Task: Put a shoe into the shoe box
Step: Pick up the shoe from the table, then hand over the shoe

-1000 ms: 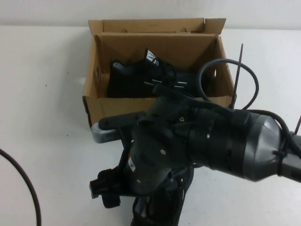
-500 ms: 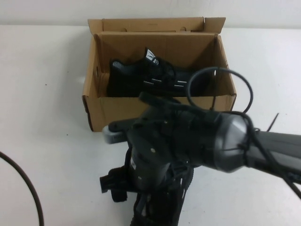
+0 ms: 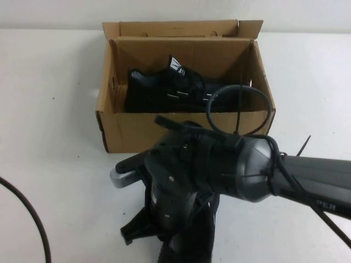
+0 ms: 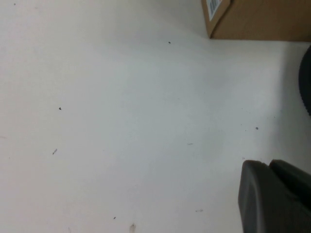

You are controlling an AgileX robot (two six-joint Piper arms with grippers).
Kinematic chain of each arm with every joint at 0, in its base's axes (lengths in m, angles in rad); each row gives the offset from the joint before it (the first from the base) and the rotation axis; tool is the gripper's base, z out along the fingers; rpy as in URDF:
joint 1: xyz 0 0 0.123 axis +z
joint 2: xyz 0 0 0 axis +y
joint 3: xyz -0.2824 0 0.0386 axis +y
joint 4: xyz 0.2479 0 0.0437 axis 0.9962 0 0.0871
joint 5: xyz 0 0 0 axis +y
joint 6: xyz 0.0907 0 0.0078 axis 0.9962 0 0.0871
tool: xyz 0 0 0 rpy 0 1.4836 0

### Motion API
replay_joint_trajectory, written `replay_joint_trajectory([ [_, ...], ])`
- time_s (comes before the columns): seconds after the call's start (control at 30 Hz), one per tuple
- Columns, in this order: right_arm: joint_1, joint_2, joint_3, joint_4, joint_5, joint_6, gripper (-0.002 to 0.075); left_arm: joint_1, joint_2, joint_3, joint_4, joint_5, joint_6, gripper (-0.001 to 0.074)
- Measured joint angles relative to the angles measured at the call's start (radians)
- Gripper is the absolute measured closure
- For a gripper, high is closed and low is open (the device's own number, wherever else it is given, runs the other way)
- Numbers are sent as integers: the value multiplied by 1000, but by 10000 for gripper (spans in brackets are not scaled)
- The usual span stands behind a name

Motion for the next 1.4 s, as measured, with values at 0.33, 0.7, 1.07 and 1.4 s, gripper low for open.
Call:
replay_joint_trajectory([
  [0.33, 0, -134, 2, -37, 76, -272, 733, 0, 0, 0, -52, 32, 0, 737],
  [0.7, 0, -429, 2, -149, 173, -596, 734, 0, 0, 0, -157, 25, 6, 737],
  [1.07, 0, -673, 21, -193, 211, -673, 734, 0, 144, 0, -625, -12, 294, 737],
  [1.4, 0, -714, 50, -167, 284, -705, 734, 0, 415, 0, -1083, -14, 557, 737],
])
